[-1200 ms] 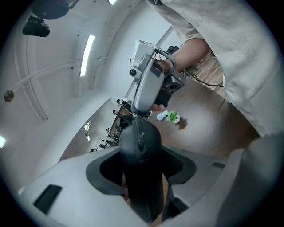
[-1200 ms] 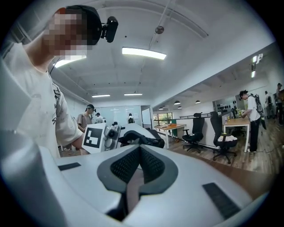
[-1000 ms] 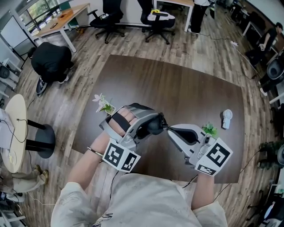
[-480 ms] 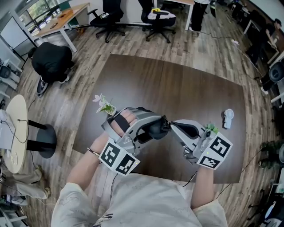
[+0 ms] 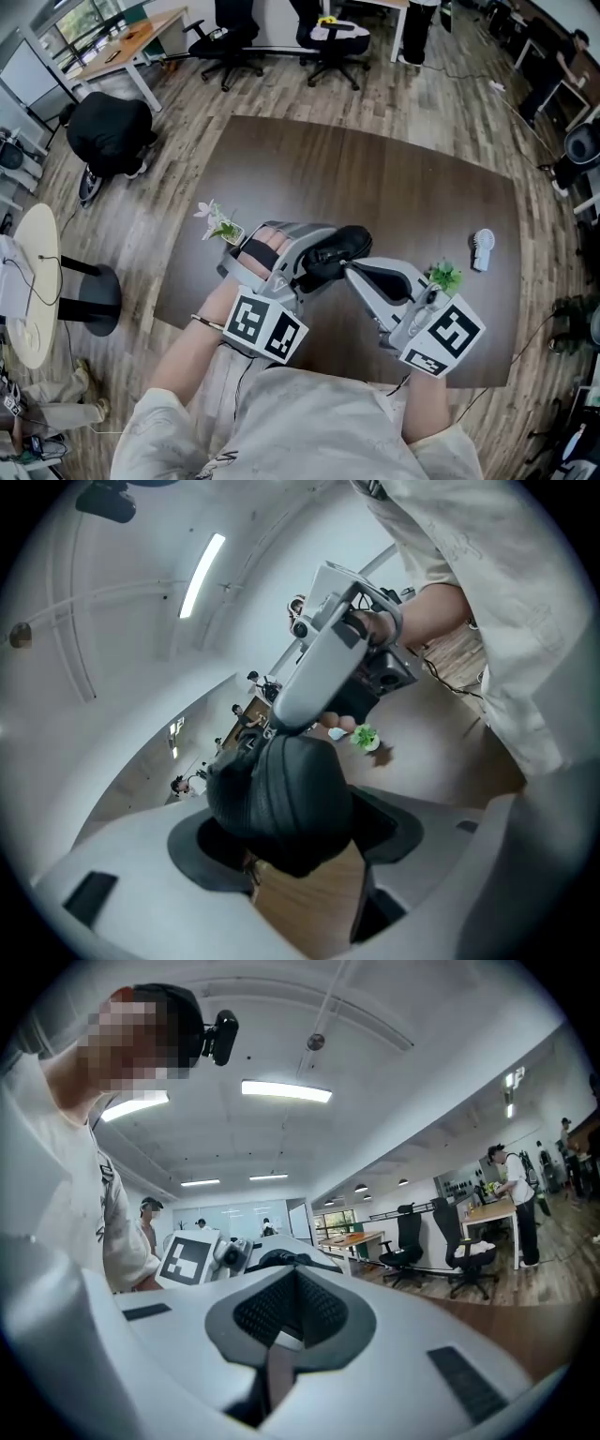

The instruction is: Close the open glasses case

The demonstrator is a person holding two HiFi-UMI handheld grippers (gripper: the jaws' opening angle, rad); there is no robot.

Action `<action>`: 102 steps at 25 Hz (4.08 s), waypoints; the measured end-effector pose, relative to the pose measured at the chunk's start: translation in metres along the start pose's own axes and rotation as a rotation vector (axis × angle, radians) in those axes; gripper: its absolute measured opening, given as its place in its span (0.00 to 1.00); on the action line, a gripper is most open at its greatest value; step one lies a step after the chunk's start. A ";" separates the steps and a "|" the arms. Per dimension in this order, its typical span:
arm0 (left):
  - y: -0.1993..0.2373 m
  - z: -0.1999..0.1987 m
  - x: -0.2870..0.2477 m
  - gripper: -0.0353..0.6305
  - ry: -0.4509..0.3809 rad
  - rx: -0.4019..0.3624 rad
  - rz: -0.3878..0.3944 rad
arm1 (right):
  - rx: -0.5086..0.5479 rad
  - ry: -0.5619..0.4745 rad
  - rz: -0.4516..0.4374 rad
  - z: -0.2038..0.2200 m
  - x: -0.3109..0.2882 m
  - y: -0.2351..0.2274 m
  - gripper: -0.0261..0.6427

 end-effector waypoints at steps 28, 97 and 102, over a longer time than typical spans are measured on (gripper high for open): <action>-0.015 0.001 0.009 0.38 -0.001 -0.175 -0.059 | 0.238 0.201 -0.047 0.008 0.002 0.016 0.04; -0.012 0.014 0.019 0.44 0.102 -0.280 -0.041 | 0.644 0.355 0.012 0.020 -0.003 0.004 0.49; -0.024 -0.004 0.024 0.45 0.032 -0.358 0.010 | 0.972 0.555 -0.041 0.048 -0.023 0.005 0.55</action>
Point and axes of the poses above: the fingertips, and each gripper's own axes: x backward along the fingers, y to its left, z out of its underside, the point moved 3 cm from there along x, backward along the fingers, and after that the axes turned 5 degrees about z, right-handed, at the moved point
